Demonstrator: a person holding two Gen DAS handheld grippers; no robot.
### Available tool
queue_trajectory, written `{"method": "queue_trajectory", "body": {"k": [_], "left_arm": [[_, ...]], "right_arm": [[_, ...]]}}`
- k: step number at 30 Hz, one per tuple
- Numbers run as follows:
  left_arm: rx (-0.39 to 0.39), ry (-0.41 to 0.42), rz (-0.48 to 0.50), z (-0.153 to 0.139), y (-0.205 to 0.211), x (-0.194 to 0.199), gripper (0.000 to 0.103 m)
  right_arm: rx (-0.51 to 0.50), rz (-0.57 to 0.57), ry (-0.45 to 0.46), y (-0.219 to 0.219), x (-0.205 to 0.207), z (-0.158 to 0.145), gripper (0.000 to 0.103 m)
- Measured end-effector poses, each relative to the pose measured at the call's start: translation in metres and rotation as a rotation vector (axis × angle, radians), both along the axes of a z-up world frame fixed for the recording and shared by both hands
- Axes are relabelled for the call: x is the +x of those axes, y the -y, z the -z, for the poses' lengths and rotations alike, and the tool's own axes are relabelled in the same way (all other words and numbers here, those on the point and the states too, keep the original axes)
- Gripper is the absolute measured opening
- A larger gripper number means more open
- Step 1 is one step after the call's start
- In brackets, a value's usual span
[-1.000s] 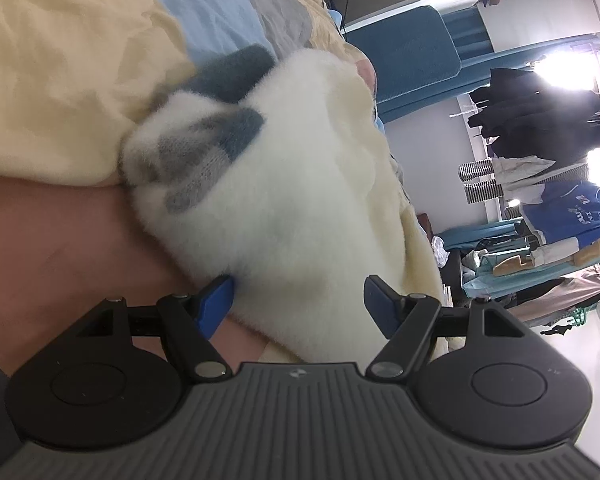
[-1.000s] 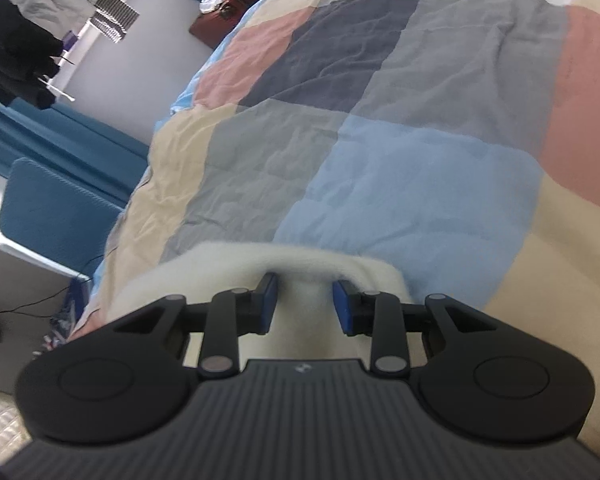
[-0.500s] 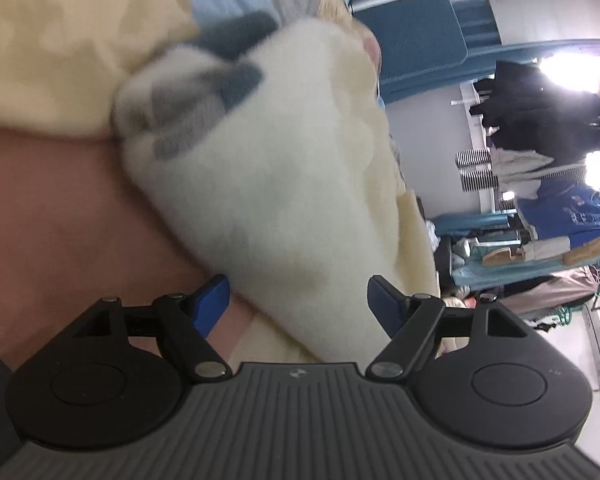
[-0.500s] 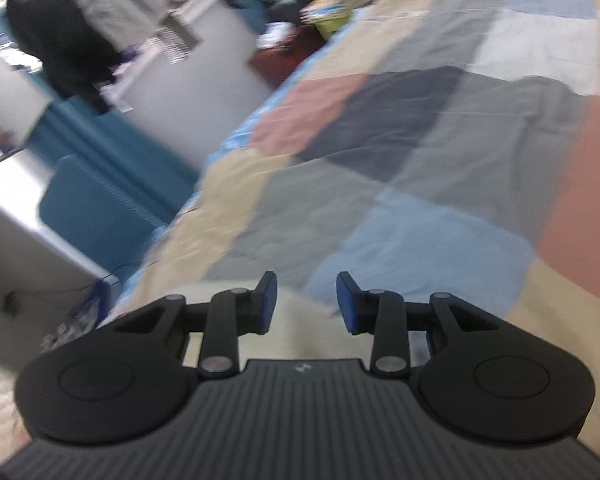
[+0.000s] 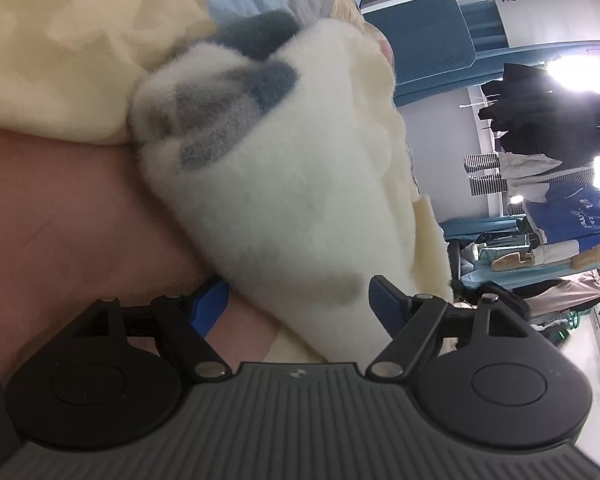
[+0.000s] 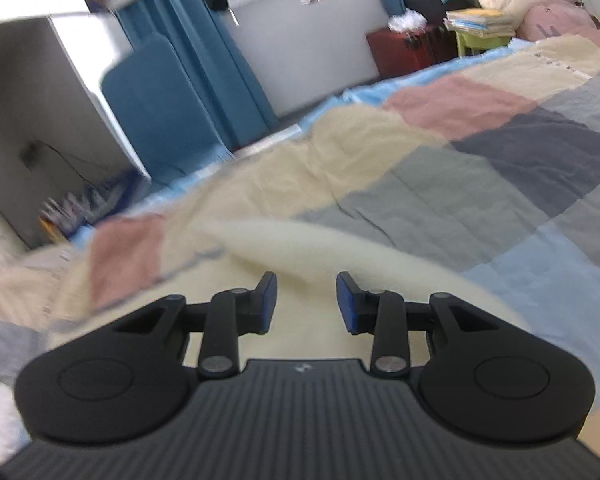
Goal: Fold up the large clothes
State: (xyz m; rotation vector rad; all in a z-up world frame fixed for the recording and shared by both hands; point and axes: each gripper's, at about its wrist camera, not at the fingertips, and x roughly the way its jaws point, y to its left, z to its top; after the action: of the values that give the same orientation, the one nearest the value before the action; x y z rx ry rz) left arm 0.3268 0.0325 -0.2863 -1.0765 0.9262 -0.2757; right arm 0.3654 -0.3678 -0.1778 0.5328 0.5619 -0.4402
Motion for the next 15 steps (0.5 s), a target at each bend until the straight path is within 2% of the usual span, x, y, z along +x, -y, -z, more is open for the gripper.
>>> {"method": "queue_trajectory", "body": {"k": [4,8,15], "left_arm": [[0.020,0.008,0.010,-0.003,0.002,0.001,0.081],[0.052,0.012,0.014,-0.006,0.002,0.007,0.081],[0.074,0.020,0.020,-0.005,0.001,0.014,0.081]], "right_arm": [[0.008,0.041,-0.090,0.021,0.027,0.017,0.034],[-0.068,0.055,-0.097,0.036,0.042,0.023,0.034],[0.081,0.155,-0.066,0.066,0.033,0.039,0.032]]}}
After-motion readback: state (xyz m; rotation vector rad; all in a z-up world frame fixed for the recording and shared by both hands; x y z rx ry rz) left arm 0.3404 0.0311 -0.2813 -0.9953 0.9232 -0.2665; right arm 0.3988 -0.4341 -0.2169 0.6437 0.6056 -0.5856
